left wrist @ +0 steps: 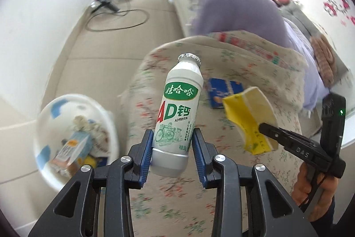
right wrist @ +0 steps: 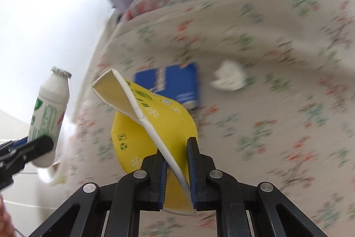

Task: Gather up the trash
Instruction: 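Drop the white bottle into the wastebasket with the left tool while the right tool drops the yellow cup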

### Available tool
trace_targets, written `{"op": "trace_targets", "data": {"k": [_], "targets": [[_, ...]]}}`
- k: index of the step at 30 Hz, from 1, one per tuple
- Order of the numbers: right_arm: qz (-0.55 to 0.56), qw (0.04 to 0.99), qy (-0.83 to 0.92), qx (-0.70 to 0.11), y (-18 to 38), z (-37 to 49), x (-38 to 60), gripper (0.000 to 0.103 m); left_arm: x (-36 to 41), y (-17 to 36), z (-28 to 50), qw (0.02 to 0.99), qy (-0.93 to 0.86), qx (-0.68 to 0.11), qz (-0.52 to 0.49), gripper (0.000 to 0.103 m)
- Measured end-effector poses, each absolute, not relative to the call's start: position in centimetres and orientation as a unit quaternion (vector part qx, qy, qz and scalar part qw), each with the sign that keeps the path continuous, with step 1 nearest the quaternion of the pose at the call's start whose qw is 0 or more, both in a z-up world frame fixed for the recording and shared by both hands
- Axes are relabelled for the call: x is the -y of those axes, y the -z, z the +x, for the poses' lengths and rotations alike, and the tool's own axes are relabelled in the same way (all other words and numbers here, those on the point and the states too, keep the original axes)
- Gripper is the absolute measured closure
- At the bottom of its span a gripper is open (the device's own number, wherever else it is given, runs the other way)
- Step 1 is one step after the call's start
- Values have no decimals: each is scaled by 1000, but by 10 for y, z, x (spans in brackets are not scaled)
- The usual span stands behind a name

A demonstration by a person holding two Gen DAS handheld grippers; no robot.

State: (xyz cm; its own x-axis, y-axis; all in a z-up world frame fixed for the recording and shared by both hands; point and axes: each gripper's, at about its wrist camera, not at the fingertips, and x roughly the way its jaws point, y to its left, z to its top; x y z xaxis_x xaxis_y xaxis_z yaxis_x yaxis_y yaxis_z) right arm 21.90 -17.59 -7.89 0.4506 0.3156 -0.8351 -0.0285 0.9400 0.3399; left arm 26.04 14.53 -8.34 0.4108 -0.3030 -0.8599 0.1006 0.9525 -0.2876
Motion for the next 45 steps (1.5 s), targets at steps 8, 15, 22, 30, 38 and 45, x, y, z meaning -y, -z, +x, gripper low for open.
{"op": "trace_targets", "data": {"k": [8, 15, 22, 30, 38, 45], "targets": [[140, 828, -142, -524, 90, 223, 124, 89, -232, 106, 245, 819, 46, -547, -165, 66], [144, 824, -167, -522, 88, 217, 99, 89, -247, 139, 242, 790, 30, -582, -191, 65], [148, 818, -184, -525, 95, 217, 75, 89, -261, 160, 249, 760, -2, -607, -234, 57], [155, 810, -212, -525, 97, 222, 40, 88, -289, 125, 236, 785, -24, -559, -265, 57], [109, 820, -242, -508, 94, 236, -45, 88, -322, 110, 226, 797, -73, -522, -295, 57], [73, 832, -242, -494, 100, 255, -109, 78, -330, 105, 224, 800, -79, -515, -297, 57]]}}
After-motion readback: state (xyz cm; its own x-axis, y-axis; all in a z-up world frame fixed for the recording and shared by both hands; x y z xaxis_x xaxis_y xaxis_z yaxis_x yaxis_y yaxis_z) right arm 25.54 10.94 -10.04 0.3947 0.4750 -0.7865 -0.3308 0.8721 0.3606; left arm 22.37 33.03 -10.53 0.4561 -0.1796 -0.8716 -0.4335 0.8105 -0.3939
